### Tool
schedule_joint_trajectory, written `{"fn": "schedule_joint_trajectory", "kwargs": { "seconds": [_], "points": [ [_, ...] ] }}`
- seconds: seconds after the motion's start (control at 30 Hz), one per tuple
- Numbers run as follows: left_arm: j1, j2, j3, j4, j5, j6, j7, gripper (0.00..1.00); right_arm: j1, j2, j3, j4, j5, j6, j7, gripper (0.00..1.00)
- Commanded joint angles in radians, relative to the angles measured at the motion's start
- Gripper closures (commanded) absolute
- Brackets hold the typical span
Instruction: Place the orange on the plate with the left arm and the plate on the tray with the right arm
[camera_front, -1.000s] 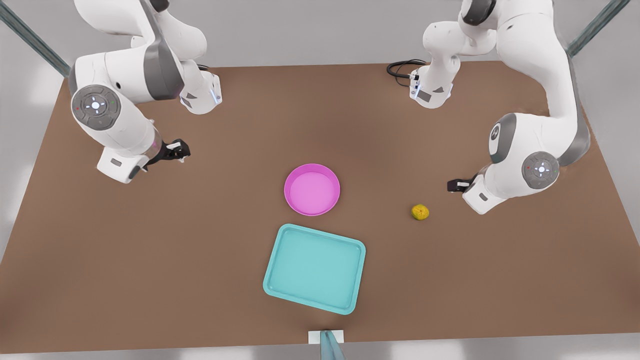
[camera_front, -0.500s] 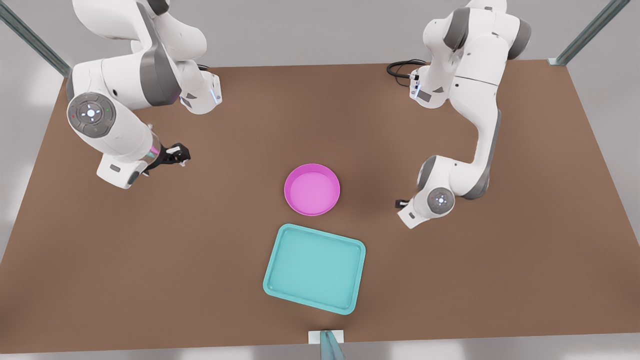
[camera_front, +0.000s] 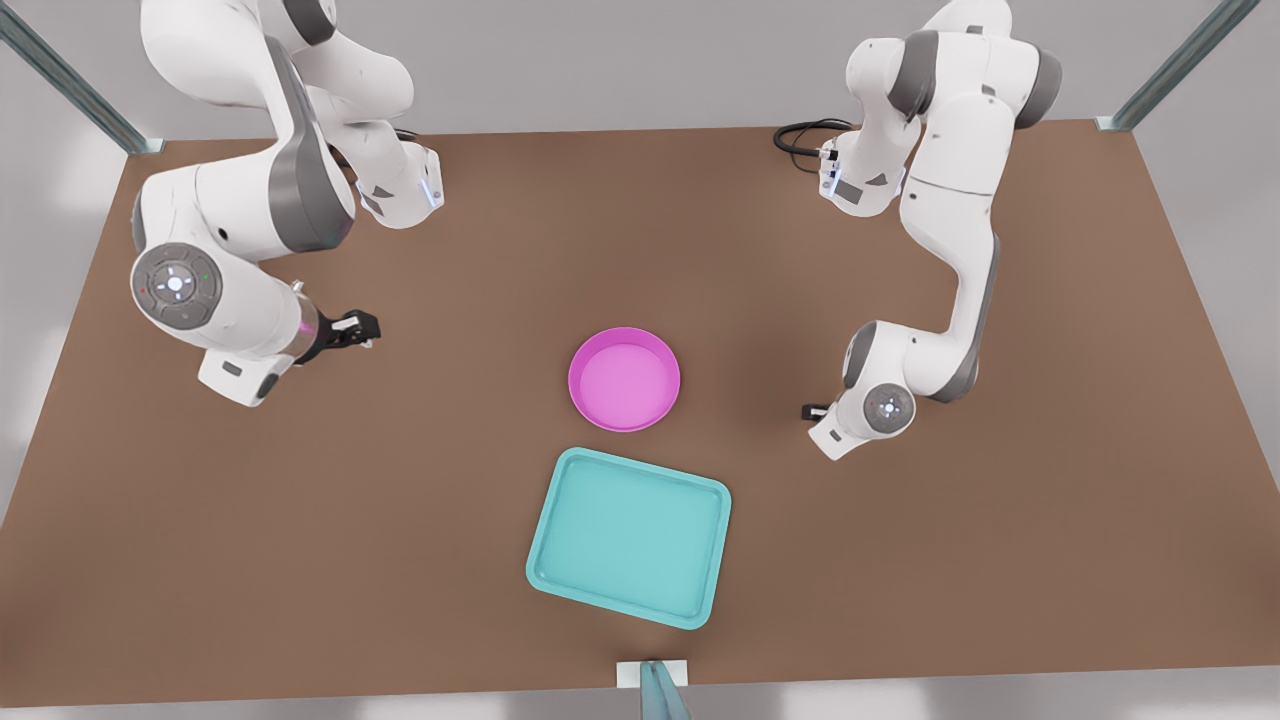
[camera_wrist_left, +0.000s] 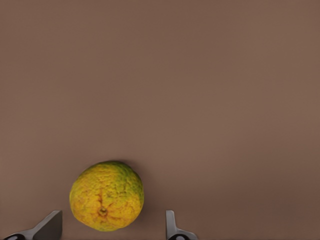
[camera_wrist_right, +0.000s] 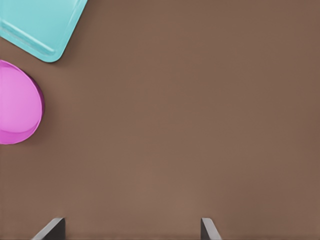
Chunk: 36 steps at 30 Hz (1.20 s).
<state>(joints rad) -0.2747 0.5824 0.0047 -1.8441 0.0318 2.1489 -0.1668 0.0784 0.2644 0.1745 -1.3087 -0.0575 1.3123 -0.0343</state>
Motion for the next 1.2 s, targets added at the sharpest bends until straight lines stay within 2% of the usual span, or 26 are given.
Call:
{"fn": "schedule_joint_trajectory", "kwargs": {
  "seconds": [0.0, 0.77, 0.93, 1.17],
  "points": [
    [0.0, 0.005, 0.0, 0.0, 0.002, 0.014, -0.016, 0.0, 0.001, 0.001, 0.0, 0.0, 0.005, -0.005, 0.01, 0.0],
    [0.006, 0.047, 0.014, 0.0, 0.002, 0.026, -0.016, 0.0, -0.002, 0.01, 0.0, -0.001, 0.021, -0.018, 0.01, 0.0],
    [0.006, 0.053, 0.014, 0.0, 0.002, 0.037, -0.016, 0.23, -0.009, 0.01, 0.0, 0.002, 0.024, -0.022, 0.004, 0.0],
    [0.006, 0.062, 0.014, 0.008, 0.0, 0.058, -0.016, 0.23, -0.012, 0.012, 0.0, 0.003, 0.024, -0.022, -0.002, 0.0]
  ]
}}
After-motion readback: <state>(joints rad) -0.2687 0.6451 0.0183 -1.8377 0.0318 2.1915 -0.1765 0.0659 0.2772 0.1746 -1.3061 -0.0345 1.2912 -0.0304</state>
